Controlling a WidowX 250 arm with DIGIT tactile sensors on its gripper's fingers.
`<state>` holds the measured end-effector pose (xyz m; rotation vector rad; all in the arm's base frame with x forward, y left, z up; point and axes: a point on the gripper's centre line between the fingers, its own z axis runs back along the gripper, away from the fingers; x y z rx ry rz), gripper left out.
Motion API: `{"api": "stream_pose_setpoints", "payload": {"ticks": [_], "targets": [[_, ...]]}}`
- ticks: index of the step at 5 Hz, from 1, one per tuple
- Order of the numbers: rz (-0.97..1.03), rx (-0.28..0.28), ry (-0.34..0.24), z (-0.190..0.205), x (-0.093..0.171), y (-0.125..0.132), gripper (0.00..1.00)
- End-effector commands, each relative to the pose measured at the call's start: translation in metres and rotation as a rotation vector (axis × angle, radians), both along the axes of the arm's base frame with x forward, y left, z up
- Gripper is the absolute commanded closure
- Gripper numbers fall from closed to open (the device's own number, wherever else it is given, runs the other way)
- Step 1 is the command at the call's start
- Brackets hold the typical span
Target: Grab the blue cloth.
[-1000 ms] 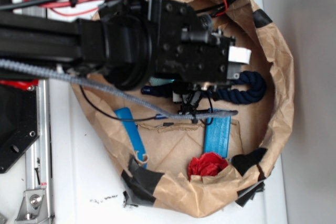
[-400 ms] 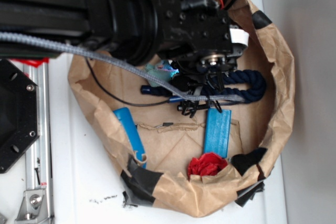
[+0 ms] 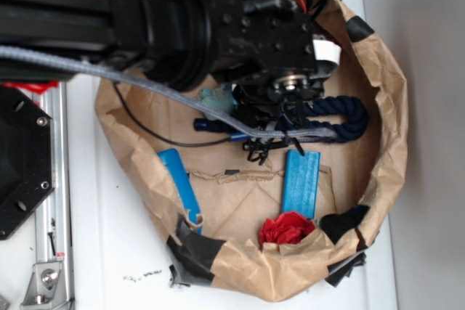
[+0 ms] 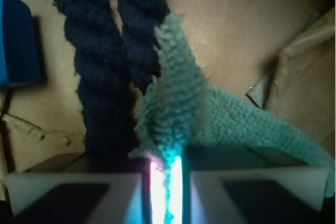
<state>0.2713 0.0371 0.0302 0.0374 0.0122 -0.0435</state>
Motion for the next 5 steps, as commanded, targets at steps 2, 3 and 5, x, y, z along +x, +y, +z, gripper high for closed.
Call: {"api": "stream_pose_setpoints", "payload": {"ticks": [2,3,5], "targets": [[0.186,-0.026,-0.207,0.162,0.006,-0.035,1.0],[0.205,-0.041,-0.212,0.212,0.001,-0.034,1.0],[0.31,0.039,-0.25,0.207,-0.015,-0.033,1.0]]}}
